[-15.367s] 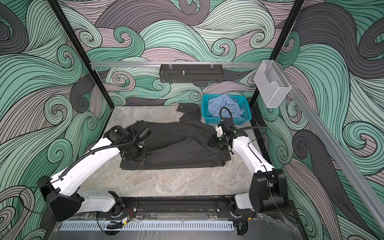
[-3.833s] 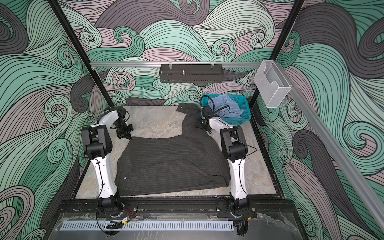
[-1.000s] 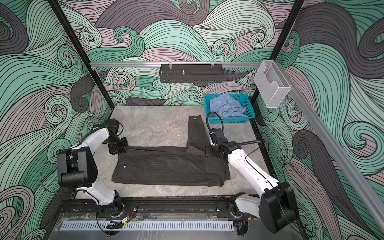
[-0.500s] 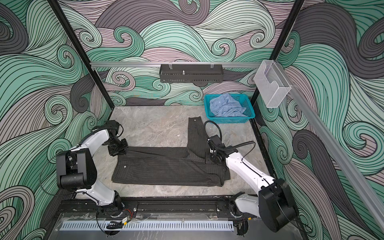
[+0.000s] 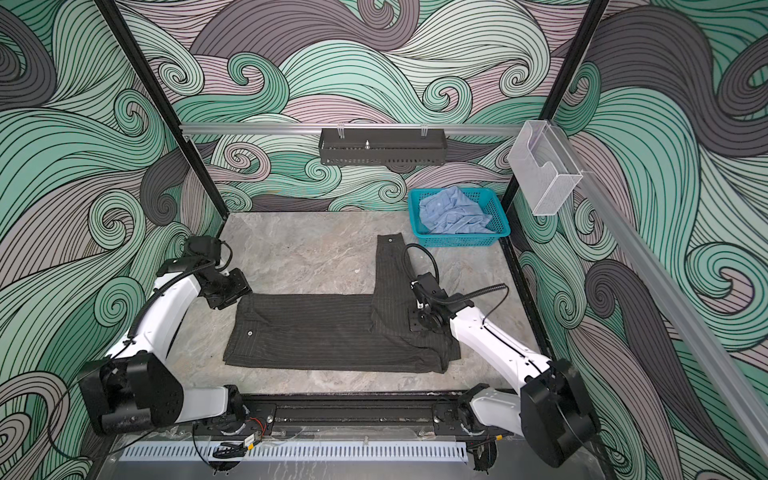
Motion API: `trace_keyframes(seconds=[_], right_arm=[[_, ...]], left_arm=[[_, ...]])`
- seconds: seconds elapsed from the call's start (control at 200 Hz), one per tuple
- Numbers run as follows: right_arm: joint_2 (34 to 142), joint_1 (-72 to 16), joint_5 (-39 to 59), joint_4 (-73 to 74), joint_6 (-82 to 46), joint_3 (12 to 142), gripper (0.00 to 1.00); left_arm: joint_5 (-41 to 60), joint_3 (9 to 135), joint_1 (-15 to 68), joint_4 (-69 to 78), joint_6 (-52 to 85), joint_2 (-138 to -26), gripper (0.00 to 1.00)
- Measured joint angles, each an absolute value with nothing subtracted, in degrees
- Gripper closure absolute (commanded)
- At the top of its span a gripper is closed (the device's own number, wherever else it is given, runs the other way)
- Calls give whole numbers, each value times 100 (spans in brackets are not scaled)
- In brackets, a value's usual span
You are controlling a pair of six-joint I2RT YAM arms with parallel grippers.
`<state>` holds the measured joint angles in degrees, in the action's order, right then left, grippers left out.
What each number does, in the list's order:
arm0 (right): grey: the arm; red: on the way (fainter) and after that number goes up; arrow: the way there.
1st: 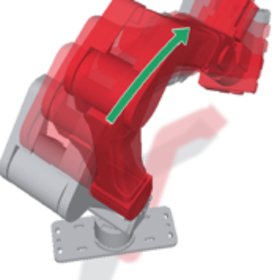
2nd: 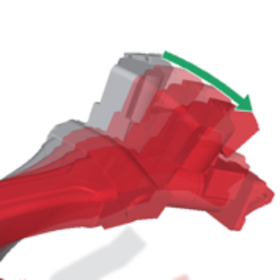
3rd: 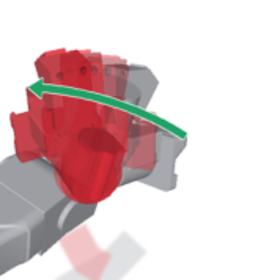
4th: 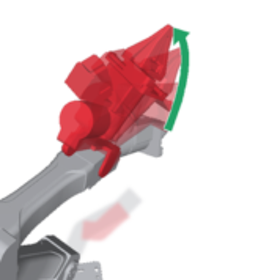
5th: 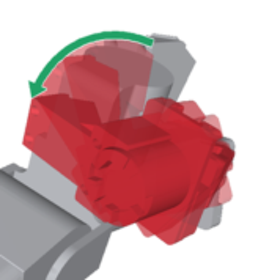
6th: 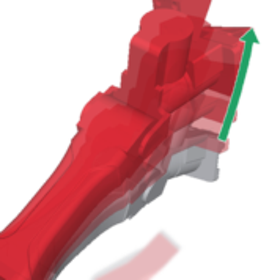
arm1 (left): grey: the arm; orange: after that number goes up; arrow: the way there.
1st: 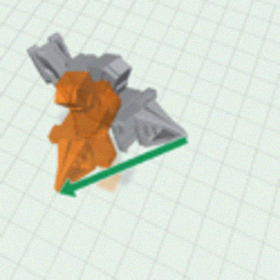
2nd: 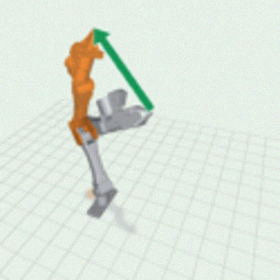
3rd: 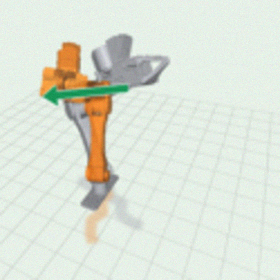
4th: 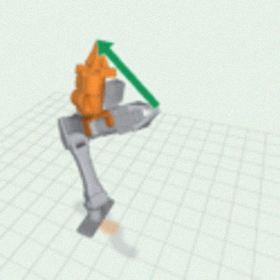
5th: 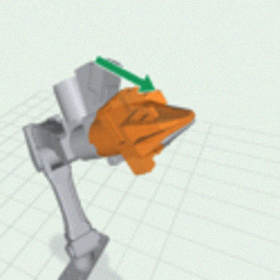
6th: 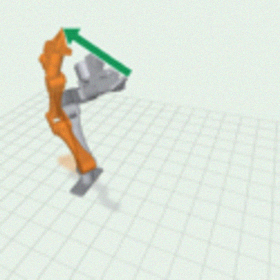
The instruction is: Fold and stack the long sleeve shirts
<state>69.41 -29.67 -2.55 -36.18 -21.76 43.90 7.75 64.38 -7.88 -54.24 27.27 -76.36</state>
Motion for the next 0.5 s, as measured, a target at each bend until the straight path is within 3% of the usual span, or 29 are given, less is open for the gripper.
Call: trace_keyframes(seconds=[0.245,0.501], right_arm=[[6925,-2875,-303,-3789,-2182,4856,44],[8433,-2401,-331,-3435,-1931,6003,39]], left_arm=[[1562,6027,-414,-4919,3028,-9050,49],[1594,5529,-690,-4941,3205,-9535,47]])
